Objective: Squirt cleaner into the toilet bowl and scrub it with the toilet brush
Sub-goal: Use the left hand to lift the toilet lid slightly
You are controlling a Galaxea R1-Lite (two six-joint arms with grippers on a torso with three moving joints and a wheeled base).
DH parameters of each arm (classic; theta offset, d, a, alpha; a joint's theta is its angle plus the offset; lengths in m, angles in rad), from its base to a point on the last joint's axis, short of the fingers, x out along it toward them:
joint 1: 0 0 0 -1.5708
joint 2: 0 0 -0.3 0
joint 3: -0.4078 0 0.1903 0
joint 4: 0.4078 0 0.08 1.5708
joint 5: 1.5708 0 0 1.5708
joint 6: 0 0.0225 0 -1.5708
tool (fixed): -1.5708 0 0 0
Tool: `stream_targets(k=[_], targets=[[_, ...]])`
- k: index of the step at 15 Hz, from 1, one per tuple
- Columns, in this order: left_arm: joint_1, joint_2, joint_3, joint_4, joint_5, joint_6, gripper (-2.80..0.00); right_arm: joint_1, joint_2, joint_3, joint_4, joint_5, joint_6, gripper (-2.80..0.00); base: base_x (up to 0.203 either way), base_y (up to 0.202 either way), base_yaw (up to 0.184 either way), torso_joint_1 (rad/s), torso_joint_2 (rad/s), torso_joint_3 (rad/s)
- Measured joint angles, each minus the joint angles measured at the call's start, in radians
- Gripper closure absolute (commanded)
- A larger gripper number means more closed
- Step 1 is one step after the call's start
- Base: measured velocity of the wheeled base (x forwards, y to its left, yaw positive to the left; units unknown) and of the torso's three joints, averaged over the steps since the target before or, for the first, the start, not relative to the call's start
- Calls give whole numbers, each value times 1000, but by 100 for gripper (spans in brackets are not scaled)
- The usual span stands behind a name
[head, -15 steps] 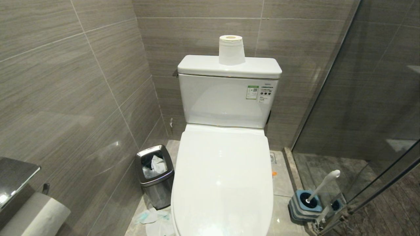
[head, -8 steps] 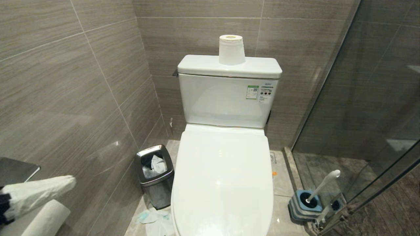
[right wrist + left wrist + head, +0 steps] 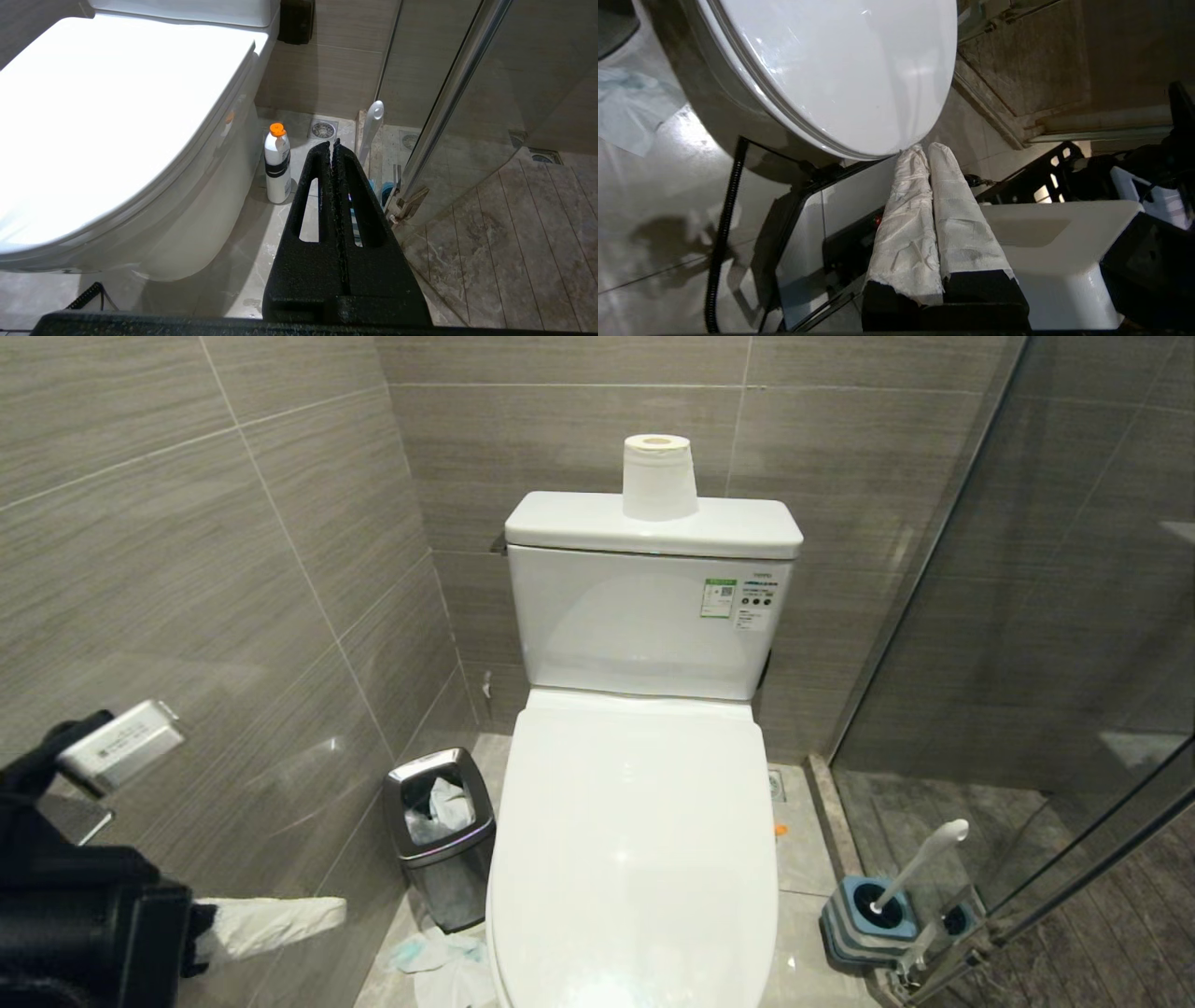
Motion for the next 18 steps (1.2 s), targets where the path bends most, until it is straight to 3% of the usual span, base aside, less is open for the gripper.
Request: stream_targets(k=[4,7,14,15,18], targets=[[-12,90,165,-247,-7,-24,0,0,0,0,0,-1,0,0,0,0,0,0,0,0],[-14,179,257,-457,-73,-29,0,0,0,0,0,0,0,0,0,0,0,0,0,0],[24,336,254,-507,-106,-34,0,0,0,0,0,0,0,0,0,0,0,0,0,0],[26,355,248,-500,-107,-38,-280,0,0,0,0,0,0,0,0,0,0,0,0,0],[28,405,213,-458,-110,-77,-280,0,0,0,0,0,0,0,0,0,0,0,0,0]])
